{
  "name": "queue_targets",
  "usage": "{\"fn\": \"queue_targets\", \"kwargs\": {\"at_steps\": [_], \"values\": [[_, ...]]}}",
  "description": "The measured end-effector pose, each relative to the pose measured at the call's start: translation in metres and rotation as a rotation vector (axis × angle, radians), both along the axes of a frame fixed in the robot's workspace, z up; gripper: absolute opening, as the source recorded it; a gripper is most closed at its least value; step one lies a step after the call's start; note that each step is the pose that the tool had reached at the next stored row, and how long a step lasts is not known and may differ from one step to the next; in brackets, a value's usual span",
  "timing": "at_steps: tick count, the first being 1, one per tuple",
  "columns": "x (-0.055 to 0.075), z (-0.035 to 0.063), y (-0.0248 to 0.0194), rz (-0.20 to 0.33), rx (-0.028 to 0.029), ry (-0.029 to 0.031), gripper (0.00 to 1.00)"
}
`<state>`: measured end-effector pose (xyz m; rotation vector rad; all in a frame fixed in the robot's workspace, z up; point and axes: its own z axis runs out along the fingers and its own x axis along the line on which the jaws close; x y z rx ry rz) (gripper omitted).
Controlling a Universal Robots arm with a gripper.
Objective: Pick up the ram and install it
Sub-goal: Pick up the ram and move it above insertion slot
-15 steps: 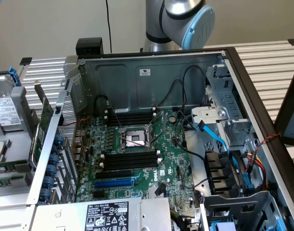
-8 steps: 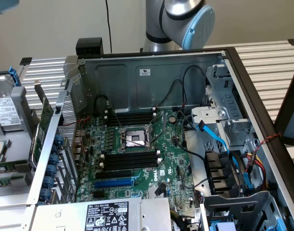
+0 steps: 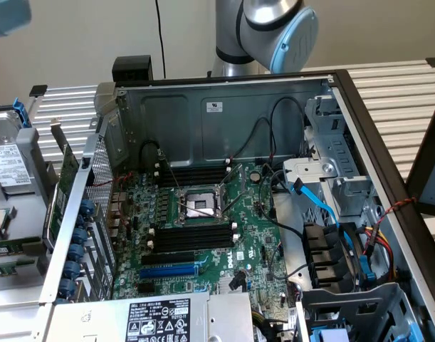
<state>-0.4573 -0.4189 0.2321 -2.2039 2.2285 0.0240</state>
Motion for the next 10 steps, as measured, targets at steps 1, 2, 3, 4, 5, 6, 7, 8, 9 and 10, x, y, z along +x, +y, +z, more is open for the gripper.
{"fn": "queue_targets", "kwargs": {"at_steps": [1, 2, 3, 4, 5, 6, 7, 8, 9, 10], "values": [[0.0, -0.0018, 0.0, 0.0, 0.001, 0.0, 0.42], [0.0, -0.0035, 0.0, 0.0, 0.0012, 0.0001, 0.42], [0.001, -0.0054, 0.0, 0.0, 0.0014, 0.0001, 0.42], [0.001, -0.0072, 0.0, 0.0, 0.0015, 0.0001, 0.42], [0.001, -0.009, 0.0, 0.0, 0.002, 0.0002, 0.42], [0.001, -0.0106, -0.0001, 0.0, 0.003, 0.001, 0.42], [0.001, -0.012, -0.0001, 0.0, 0.0041, 0.0029, 0.42], [0.001, -0.0134, 0.0, 0.0, 0.005, 0.0045, 0.42], [0.001, -0.0149, 0.0, 0.0, 0.0057, 0.0057, 0.42], [0.001, -0.0163, 0.0, 0.0, 0.0061, 0.0069, 0.42]]}}
